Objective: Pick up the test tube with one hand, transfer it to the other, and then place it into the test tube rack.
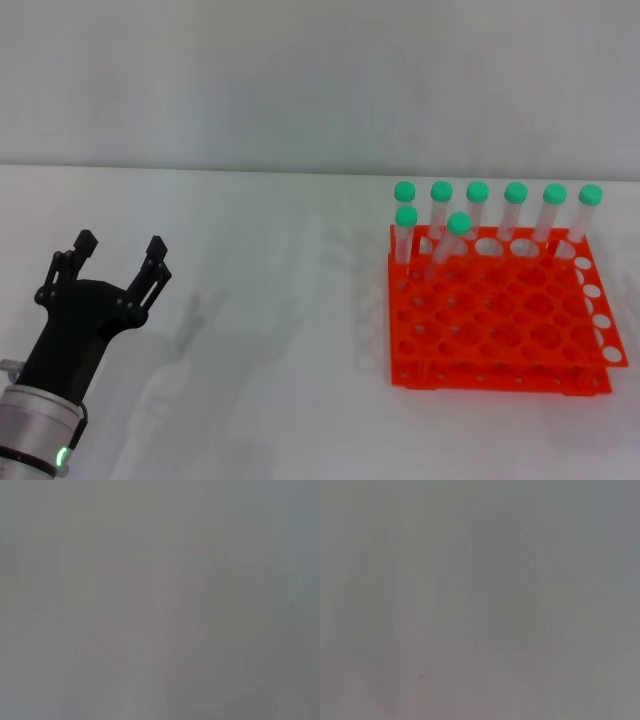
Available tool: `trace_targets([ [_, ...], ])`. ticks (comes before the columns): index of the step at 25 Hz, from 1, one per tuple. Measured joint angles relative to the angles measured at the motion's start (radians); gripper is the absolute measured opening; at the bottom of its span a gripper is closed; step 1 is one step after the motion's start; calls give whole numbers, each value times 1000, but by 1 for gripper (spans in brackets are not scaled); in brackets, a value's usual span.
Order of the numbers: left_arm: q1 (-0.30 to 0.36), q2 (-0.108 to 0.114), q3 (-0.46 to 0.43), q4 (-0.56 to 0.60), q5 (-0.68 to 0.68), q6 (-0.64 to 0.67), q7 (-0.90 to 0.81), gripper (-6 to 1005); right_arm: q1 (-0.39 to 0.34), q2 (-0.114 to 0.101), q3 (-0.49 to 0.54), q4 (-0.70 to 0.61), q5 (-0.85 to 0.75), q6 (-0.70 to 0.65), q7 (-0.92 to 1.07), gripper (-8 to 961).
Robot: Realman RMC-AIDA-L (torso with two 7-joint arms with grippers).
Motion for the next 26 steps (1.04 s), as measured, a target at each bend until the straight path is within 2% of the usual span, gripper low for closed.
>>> trace_targets([
  [26,0,1,0,-11,-18,0,-1,862,2,4,-2,3,0,21,7,782],
])
